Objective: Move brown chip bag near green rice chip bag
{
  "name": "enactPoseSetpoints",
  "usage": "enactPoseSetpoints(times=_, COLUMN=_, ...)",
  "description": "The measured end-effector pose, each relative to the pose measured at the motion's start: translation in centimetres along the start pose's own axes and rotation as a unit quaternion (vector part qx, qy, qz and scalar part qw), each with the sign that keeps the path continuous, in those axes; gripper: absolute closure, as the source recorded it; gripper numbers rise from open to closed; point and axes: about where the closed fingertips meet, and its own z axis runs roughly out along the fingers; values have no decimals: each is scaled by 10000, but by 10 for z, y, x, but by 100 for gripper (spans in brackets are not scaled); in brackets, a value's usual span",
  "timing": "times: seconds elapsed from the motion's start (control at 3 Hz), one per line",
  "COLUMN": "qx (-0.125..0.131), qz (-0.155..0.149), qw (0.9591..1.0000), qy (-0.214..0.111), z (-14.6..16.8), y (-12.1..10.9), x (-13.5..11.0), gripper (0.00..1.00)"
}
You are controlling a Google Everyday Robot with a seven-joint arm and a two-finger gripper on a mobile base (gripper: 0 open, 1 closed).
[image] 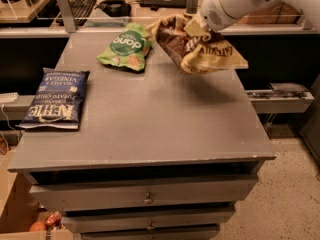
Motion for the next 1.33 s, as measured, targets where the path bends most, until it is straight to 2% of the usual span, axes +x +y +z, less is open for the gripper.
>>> enactPoseSetpoints(times=0.33, qx=191, qz=306, qw=9992, qy=-159, z=43, y=-23, x=-25, gripper=100)
enactPoseSetpoints(times=0.67, qx=415, qz=684, qw=9966, qy=-182, z=79, y=-35, x=-42, gripper=82)
enactPoseSetpoints(times=1.0, qx=614, qz=1124, qw=9917, qy=-147, z=104, y=-39, x=-47, gripper=59)
enactPoseSetpoints(times=1.33, qx=708, qz=1444, qw=9869, qy=-141, z=122, y=-36, x=-52, gripper=35)
